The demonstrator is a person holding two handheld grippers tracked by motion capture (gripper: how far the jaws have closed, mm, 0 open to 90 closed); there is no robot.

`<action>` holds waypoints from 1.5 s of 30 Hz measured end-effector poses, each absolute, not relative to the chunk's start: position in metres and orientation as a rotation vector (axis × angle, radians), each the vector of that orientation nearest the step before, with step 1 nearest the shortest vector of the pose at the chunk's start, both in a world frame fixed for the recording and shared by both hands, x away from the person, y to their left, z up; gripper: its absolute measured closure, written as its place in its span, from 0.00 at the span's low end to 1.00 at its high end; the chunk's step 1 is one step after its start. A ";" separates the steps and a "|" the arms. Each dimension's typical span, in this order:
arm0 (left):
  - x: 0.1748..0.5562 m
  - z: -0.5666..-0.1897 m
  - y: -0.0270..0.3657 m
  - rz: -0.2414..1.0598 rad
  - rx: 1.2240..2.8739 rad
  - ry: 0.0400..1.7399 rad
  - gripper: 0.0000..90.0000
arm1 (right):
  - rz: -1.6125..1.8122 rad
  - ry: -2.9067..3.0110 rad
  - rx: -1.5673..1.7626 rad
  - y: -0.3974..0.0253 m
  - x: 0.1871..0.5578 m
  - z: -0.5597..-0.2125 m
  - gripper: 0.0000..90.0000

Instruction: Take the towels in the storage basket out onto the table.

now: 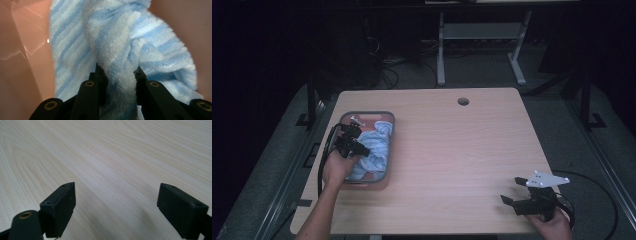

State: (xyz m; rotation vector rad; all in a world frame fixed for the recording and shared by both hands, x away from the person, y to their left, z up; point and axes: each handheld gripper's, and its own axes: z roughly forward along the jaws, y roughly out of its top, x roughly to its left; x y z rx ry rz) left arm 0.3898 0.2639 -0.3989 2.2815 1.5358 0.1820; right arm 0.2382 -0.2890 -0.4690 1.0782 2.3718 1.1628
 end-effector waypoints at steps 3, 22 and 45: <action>0.385 -0.393 0.271 0.187 2.245 1.521 0.82 | 1.163 2.368 1.079 -0.290 0.238 -0.469 0.16; 0.363 -0.341 0.295 0.200 2.050 1.426 0.82 | 1.167 2.353 1.098 -0.292 0.239 -0.468 0.16; 0.350 -0.281 0.302 0.231 1.887 1.317 0.82 | 1.165 2.344 1.111 -0.295 0.241 -0.468 0.16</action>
